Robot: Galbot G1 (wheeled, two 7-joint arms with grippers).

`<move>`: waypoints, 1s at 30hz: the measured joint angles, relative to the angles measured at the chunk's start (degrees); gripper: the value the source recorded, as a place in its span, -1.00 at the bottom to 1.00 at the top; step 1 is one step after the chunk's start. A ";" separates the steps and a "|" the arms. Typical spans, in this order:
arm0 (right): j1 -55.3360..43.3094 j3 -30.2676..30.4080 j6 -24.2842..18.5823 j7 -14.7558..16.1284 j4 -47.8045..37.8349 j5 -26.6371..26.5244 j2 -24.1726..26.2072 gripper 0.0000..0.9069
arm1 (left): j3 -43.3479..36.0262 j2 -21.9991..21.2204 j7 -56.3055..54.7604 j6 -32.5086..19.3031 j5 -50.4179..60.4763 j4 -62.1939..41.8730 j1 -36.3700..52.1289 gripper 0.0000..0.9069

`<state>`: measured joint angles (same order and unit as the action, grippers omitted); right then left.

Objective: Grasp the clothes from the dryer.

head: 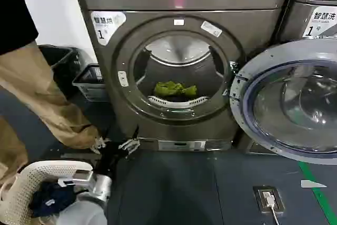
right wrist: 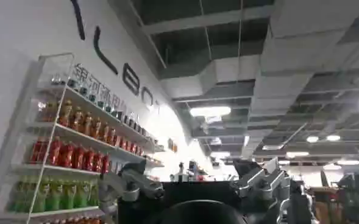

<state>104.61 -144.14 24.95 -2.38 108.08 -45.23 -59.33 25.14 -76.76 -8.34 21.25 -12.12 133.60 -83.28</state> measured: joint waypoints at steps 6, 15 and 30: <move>0.33 -0.29 -0.14 0.30 0.27 -0.03 0.10 1.00 | -0.10 0.02 -0.57 0.01 0.21 0.51 -0.59 1.00; 0.68 -0.71 -0.25 0.85 0.84 -0.66 0.12 1.00 | -0.19 -0.08 -0.62 0.01 0.33 1.19 -0.80 1.00; 0.20 -0.65 -0.62 1.92 0.94 -0.67 -0.58 1.00 | 0.10 -0.04 -0.44 -0.06 0.10 0.93 -0.03 1.00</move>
<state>104.80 -144.79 24.34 -0.46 109.02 -45.90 -59.92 25.24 -76.80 -8.78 21.19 -12.02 134.52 -83.31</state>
